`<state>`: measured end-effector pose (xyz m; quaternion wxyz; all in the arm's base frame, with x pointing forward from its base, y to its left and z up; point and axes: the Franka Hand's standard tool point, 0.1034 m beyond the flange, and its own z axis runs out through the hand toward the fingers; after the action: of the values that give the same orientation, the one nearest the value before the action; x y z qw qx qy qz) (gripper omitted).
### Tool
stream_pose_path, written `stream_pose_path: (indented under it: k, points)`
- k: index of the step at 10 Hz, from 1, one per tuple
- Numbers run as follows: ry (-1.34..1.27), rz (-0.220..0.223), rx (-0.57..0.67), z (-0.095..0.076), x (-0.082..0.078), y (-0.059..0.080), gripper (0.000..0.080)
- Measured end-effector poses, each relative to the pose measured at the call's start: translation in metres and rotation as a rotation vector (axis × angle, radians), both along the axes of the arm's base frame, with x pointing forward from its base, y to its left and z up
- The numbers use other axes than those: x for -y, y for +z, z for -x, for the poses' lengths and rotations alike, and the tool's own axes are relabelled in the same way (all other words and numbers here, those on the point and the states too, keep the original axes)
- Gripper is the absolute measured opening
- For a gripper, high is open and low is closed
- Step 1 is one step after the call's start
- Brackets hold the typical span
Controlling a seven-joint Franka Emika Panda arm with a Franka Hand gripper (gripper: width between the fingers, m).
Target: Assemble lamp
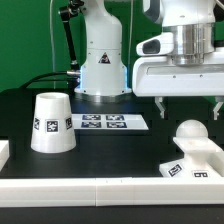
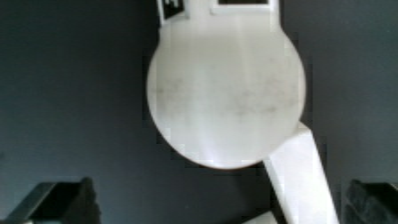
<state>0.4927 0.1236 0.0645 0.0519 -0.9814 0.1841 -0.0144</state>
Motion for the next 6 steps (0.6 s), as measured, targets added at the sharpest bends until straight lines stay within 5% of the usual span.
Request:
stream_pose_path:
  k: [6]
  points:
    - [0.063,-0.064,-0.291,-0.004,-0.001,0.002,0.0698]
